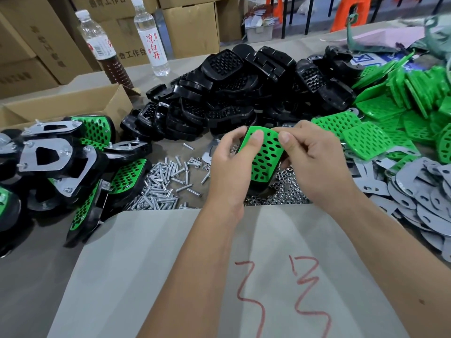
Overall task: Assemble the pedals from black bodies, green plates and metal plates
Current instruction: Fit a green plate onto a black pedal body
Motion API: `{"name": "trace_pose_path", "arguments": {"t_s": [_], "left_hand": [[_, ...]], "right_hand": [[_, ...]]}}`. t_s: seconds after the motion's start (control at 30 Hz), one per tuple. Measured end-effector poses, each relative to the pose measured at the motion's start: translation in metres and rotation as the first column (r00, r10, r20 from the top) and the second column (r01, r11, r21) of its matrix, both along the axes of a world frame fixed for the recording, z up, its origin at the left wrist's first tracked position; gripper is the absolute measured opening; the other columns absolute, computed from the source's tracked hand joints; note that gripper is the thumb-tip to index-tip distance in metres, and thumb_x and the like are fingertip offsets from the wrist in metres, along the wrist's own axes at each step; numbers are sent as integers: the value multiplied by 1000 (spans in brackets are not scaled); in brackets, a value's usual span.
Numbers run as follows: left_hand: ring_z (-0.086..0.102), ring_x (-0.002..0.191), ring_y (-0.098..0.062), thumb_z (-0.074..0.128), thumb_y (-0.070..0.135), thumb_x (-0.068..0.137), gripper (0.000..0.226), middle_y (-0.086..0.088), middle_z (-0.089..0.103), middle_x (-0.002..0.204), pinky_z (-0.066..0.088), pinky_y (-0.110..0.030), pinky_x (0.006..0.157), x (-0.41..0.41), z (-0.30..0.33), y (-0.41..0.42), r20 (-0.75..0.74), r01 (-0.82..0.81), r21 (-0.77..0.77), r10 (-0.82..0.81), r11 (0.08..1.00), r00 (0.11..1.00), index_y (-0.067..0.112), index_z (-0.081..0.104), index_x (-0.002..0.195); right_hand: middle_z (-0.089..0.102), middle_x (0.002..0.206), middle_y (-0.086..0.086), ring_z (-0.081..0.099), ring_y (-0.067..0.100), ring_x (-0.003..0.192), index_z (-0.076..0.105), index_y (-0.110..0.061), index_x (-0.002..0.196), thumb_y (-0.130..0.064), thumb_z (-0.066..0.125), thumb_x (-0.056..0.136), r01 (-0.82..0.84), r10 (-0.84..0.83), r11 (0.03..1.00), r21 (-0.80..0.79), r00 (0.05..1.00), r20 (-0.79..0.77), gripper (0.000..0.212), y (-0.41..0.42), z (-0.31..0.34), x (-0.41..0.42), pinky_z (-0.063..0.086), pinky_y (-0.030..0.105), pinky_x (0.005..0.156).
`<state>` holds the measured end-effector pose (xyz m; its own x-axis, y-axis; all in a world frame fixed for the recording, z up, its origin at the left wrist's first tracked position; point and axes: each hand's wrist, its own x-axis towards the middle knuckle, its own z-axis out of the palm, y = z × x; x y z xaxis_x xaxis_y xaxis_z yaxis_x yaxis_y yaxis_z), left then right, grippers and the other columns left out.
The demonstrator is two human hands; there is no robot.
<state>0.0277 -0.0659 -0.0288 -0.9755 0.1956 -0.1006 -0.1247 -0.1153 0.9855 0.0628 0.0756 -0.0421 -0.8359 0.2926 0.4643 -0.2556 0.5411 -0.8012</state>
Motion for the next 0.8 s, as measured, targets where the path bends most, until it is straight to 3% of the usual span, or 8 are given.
{"name": "trace_pose_path", "arguments": {"t_s": [0.1, 0.2, 0.27, 0.37, 0.53, 0.63, 0.8], "left_hand": [[68, 79, -7, 68, 32, 100, 18, 5, 76, 95, 54, -27, 64, -5, 3, -8, -41, 55, -46, -56, 997, 998, 23, 76, 113], [66, 75, -9, 71, 33, 98, 22, 2, 72, 84, 54, -30, 66, -5, 3, -8, -89, 30, -98, -38, 995, 995, 12, 75, 99], [67, 77, -15, 72, 36, 97, 31, -2, 71, 81, 57, -40, 73, -3, 3, -5, -124, -9, -126, -6, 992, 992, 6, 73, 90], [75, 82, -29, 75, 38, 96, 35, -10, 76, 83, 61, -51, 79, -2, 3, -2, -174, -65, -131, 41, 989, 984, 5, 73, 87], [72, 69, -20, 76, 36, 95, 32, -6, 75, 76, 59, -38, 65, 2, 2, 1, -144, -49, -83, 36, 995, 989, 7, 73, 82], [73, 72, -23, 75, 36, 95, 38, -17, 76, 84, 61, -42, 68, 4, 3, 3, -89, 10, -6, -11, 1000, 996, -2, 72, 90], [72, 82, -31, 72, 34, 97, 47, -32, 72, 106, 61, -48, 76, 4, 6, 0, -46, 77, 54, -75, 996, 996, -12, 67, 107]], "right_hand": [[63, 86, -1, 62, 14, 70, 78, -13, 119, -11, 61, 104, -38, 36, 992, -119, 999, -18, 23, 2, 3, 1, 55, 50, 72], [67, 86, -4, 62, 10, 78, 79, -13, 117, -10, 62, 103, -73, 71, 994, -87, 997, -27, 22, 1, 1, 2, 52, 41, 76], [72, 90, -3, 66, 14, 86, 80, -17, 109, -10, 61, 104, -98, 95, 991, -86, 995, -40, 21, -3, 1, 2, 53, 39, 79], [78, 92, -7, 72, 13, 89, 80, -25, 101, -16, 61, 104, -138, 137, 966, -220, 990, -23, 21, -6, 3, 4, 57, 33, 79], [80, 92, 3, 77, 26, 90, 82, -19, 98, -19, 70, 98, -193, 192, 910, -367, 981, -37, 12, -1, 4, 5, 61, 54, 87], [81, 93, 5, 77, 26, 90, 82, -21, 98, -17, 68, 99, -211, 200, 899, -384, 977, -68, 14, 1, 6, 7, 61, 56, 87], [80, 96, 11, 76, 36, 95, 81, -7, 105, -15, 67, 101, -234, 224, 882, -409, 972, -73, 17, 4, 4, 9, 61, 58, 86]]}}
